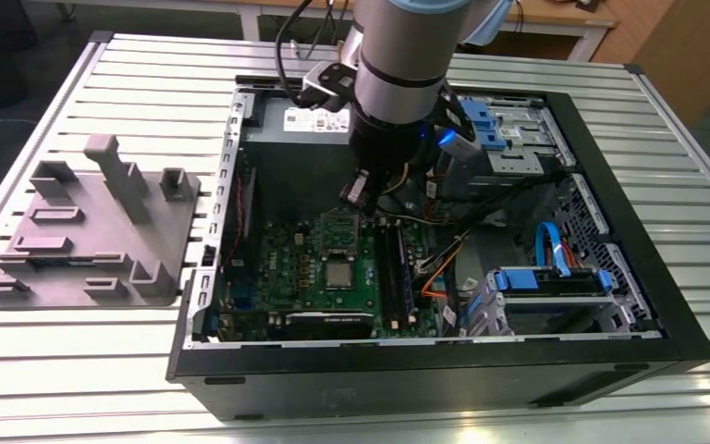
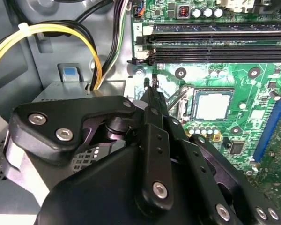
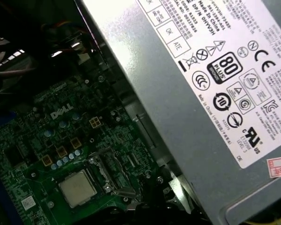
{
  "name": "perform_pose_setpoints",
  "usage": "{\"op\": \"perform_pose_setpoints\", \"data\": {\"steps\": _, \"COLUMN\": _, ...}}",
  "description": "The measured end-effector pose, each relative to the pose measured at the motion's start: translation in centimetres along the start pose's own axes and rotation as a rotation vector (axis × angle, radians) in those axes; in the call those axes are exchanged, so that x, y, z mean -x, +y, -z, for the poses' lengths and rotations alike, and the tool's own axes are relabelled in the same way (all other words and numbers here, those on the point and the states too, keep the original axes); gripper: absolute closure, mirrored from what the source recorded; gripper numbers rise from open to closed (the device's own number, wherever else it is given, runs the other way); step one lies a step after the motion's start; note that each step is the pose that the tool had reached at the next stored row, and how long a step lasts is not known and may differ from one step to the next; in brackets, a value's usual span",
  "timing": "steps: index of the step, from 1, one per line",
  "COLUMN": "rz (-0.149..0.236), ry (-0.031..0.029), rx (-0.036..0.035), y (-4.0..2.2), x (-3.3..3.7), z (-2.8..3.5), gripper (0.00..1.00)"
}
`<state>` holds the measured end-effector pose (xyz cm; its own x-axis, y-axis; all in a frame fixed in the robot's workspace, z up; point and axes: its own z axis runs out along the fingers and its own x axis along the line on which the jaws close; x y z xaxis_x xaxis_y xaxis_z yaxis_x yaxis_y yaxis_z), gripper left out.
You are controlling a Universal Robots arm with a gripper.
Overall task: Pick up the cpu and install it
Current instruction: 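Close the cpu cover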
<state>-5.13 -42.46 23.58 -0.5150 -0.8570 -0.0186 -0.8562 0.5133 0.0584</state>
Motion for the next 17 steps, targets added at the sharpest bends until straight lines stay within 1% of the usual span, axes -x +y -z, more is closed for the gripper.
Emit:
{"op": "perform_pose_setpoints", "data": {"steps": 6, "rz": 0.027, "ry": 0.0014, "rx": 0.0005, "y": 0.03, "x": 0.00, "z": 0.38, "gripper": 0.90}}
{"op": "perform_pose_setpoints", "data": {"steps": 17, "rz": 0.060, "ry": 0.0033, "rx": 0.0011, "y": 0.00, "x": -0.09, "z": 0.90, "gripper": 0.90}}
